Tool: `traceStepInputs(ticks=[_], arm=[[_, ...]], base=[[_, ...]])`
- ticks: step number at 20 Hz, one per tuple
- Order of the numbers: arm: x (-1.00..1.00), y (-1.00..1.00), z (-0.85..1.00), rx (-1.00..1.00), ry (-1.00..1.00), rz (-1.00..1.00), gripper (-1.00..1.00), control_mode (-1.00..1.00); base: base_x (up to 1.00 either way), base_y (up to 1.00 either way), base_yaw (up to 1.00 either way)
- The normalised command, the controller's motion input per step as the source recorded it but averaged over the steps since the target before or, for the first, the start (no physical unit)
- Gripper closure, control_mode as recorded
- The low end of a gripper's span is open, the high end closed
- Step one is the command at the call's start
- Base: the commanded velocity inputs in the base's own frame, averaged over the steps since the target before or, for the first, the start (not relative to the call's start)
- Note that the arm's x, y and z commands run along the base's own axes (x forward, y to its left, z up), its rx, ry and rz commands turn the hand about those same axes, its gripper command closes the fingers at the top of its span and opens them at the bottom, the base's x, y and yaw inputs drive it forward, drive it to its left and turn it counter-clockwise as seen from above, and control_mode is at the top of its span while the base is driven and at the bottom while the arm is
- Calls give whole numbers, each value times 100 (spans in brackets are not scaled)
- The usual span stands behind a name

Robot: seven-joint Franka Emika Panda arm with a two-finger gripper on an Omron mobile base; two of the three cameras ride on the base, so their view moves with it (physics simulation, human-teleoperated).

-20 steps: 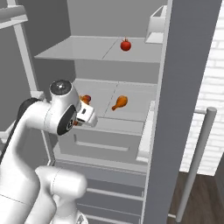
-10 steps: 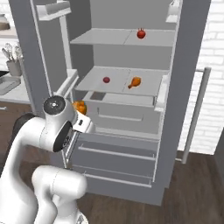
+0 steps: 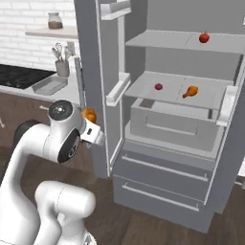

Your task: Place one tomato and one chicken drumstick in each tupperware on the nearby counter, to pack two identical lunches.

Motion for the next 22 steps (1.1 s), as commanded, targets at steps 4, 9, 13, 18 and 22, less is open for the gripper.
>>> traceStepInputs(ticks=[4, 9, 13, 18, 22], arm=[[0, 0, 0, 0, 0, 0, 100, 100], [0, 0, 0, 0, 0, 0, 100, 100], [0, 0, 0, 0, 0, 0, 100, 100], [0, 0, 0, 0, 0, 0, 100, 100], [0, 0, 0, 0, 0, 0, 100, 100]], base=[[-62, 78, 45], [-18, 97, 61], [1, 95, 56], [82, 83, 10], [100, 68, -4]])
